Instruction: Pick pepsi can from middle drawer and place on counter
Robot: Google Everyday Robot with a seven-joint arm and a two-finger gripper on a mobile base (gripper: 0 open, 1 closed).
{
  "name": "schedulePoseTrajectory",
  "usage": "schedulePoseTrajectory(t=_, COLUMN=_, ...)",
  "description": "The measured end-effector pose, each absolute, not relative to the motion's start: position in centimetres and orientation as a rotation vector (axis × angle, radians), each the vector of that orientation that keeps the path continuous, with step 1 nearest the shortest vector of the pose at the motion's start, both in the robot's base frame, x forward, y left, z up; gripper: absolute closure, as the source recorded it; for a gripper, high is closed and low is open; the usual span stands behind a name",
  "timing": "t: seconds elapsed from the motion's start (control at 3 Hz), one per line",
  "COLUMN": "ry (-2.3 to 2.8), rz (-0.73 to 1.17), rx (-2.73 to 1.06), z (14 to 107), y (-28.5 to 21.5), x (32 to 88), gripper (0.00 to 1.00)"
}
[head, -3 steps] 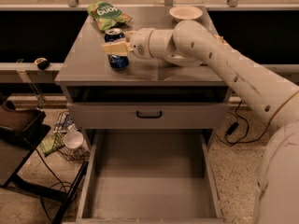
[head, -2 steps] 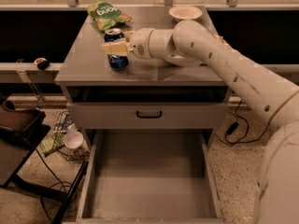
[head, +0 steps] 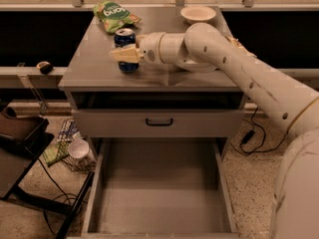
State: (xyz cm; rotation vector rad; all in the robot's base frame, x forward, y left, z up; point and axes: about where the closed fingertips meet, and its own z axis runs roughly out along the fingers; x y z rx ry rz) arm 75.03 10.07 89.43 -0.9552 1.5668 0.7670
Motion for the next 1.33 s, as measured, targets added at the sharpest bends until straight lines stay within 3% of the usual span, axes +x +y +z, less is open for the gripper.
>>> schedulePoseTrajectory(t=1.0, ry=1.585, rz=0.767, rx=-0.981, z=90.9, y=10.0, x=75.6, gripper=0.0)
schedulePoseTrajectory(t=1.33, ry=1.595, rz=0.723, rx=-1.068, z=97.2, y=10.8, x=75.8, gripper=0.0)
